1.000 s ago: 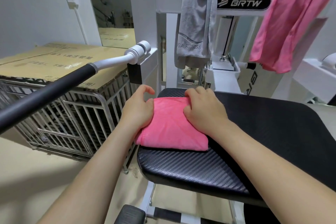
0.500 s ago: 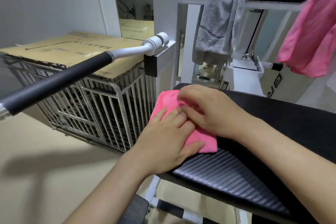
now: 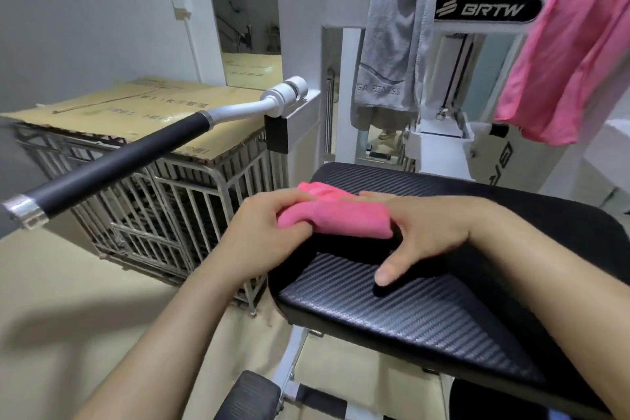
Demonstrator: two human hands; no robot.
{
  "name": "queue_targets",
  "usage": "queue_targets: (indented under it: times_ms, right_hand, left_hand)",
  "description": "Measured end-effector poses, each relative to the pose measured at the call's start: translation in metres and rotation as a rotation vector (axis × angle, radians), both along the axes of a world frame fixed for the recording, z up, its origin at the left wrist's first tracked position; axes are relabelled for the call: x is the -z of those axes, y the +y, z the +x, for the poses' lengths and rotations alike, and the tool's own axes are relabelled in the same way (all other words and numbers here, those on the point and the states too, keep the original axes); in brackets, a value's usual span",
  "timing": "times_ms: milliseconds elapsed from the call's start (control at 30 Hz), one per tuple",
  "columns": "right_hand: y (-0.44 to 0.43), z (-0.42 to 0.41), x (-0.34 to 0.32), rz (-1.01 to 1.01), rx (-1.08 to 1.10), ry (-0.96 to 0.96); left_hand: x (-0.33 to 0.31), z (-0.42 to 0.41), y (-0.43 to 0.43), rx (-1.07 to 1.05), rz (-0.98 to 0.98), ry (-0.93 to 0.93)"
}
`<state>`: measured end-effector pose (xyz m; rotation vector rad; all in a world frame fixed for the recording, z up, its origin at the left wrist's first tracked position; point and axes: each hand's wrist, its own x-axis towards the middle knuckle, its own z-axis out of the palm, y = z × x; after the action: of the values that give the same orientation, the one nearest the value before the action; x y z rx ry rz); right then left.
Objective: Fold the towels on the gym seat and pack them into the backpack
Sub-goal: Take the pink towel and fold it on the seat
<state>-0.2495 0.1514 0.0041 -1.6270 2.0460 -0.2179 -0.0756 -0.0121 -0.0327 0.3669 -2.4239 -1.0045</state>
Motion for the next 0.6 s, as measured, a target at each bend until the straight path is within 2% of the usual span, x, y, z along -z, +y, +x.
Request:
queue_targets:
  times_ms: [67,100,267,300,367,467,533,600]
  right_hand:
    - [0.014,0.02,0.011,-0.289,0.226,-0.039]
    - [0.023,0.029,0.013,-0.423,0.33,-0.129]
    - [0.08,0.095,0.006,-0.777,0.632,-0.952]
    - [0.089,0.109,0.008,-0.84,0.69,-1.023]
    - [0.109,0.139,0.014,-0.962,0.809,-1.033]
    - [0.151,0.18,0.027,-1.081,0.999,-0.777]
    - [0.184,0.207,0.036,-1.048,1.133,-0.588]
    - [0.213,0.234,0.047,-0.935,1.351,-0.331]
  left_hand:
    - [-0.015,0.007,0.002,0.06,0.232,0.049]
    - [-0.022,0.011,0.006,0.102,0.389,0.092]
    - [-0.032,0.024,0.055,0.161,1.199,0.271]
    - [-0.03,0.029,0.069,0.233,1.36,0.247]
    - [-0.028,0.046,0.101,0.43,1.551,0.151]
    - [-0.02,0.071,0.148,0.558,1.582,0.053]
    - [-0.002,0.077,0.175,0.571,1.395,0.008]
    - [0.016,0.08,0.202,0.624,1.082,-0.022]
